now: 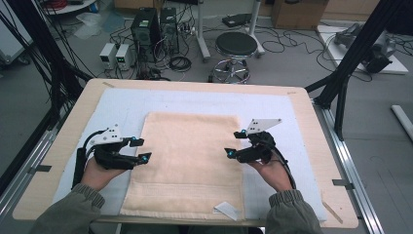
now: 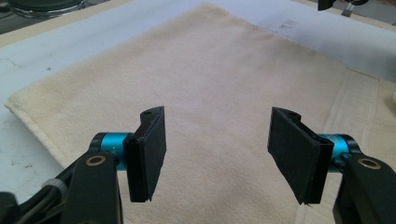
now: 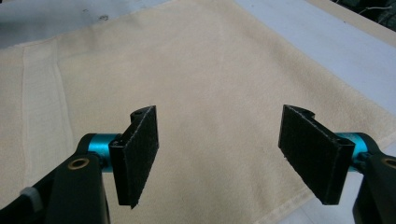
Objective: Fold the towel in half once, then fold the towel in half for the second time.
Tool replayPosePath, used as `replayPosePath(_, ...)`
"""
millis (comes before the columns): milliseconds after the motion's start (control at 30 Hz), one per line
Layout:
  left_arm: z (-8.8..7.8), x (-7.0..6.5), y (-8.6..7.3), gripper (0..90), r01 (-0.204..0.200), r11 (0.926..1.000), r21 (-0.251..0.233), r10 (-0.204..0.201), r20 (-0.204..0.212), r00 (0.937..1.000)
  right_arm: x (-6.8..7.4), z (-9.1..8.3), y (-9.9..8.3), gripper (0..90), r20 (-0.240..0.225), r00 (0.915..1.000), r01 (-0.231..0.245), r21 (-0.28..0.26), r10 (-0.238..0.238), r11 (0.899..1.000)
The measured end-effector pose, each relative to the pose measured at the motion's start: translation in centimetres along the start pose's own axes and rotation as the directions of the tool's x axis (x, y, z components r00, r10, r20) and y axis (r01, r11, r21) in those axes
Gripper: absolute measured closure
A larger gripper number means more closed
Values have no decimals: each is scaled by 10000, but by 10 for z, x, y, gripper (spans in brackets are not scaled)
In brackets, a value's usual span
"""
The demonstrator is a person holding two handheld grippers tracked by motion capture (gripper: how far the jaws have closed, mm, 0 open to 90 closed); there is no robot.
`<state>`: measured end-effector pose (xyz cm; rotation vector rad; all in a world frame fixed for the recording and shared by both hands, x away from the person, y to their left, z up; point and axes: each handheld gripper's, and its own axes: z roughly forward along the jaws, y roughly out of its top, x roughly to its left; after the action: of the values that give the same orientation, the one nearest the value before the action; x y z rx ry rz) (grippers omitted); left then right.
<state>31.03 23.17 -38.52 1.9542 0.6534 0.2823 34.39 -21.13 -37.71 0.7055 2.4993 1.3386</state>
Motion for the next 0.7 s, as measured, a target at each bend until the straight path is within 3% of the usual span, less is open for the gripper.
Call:
replayPosePath(400,1,0,0,374,-26,10000,13,26,20,10000,3,8,0,280,-136,9999,101,381,-96,9992)
replayPosePath(700,5,5,0,378,139,9999,-9,-139,-126,9998,-2,4,-1,281,-25,10000,-27,223,28,9997)
